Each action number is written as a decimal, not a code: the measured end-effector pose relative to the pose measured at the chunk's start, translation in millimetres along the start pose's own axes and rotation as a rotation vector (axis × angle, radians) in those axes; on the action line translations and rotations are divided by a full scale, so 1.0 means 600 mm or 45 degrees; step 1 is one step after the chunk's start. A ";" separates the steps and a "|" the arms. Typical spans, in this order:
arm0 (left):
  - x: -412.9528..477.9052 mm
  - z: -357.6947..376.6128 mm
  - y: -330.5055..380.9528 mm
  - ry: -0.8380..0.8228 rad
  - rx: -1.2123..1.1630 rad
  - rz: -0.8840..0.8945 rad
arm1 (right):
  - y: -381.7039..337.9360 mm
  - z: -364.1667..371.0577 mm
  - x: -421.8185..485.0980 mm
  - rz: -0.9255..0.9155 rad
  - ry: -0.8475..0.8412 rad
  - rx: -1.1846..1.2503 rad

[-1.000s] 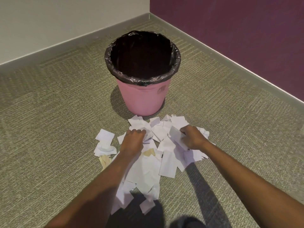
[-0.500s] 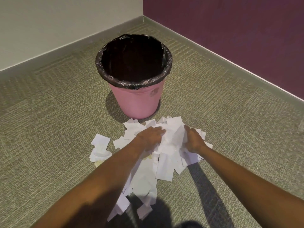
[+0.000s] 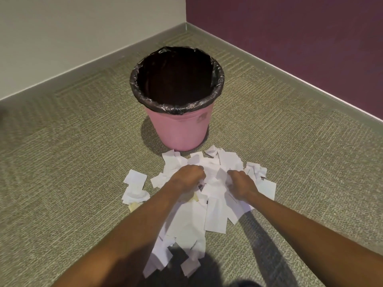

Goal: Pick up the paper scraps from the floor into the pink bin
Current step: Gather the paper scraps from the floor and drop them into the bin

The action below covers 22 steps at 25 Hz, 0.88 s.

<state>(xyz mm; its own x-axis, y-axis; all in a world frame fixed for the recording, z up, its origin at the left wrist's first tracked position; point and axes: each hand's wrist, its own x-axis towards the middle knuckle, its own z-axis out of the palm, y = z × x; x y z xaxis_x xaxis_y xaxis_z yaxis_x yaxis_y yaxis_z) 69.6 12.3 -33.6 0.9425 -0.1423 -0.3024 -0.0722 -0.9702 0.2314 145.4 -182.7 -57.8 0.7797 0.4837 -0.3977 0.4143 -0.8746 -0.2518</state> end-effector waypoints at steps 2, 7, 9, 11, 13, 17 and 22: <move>-0.026 -0.026 -0.013 0.116 -0.232 -0.125 | -0.011 -0.013 -0.007 0.010 0.026 0.109; -0.102 -0.145 -0.032 0.385 -0.759 -0.278 | -0.052 -0.122 -0.046 -0.075 0.081 0.274; -0.131 -0.207 -0.026 0.476 -0.886 -0.286 | -0.078 -0.190 -0.078 -0.095 0.070 0.412; -0.154 -0.277 -0.017 0.692 -1.056 -0.320 | -0.110 -0.259 -0.116 -0.165 0.098 0.559; -0.162 -0.341 -0.017 0.937 -1.188 -0.391 | -0.146 -0.325 -0.138 -0.202 0.193 0.723; -0.129 -0.434 -0.037 1.114 -1.482 -0.526 | -0.215 -0.426 -0.111 -0.231 0.285 1.176; -0.042 -0.450 -0.089 0.990 -1.650 -0.880 | -0.282 -0.465 -0.017 -0.098 0.150 1.447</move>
<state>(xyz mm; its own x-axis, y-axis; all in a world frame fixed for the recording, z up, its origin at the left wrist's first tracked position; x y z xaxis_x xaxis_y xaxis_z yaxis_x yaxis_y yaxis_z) 138.1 120.7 211.3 0.6350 0.7285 -0.2572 0.3274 0.0478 0.9437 198.3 -48.7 234.9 0.8346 0.4763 -0.2766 -0.1545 -0.2796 -0.9476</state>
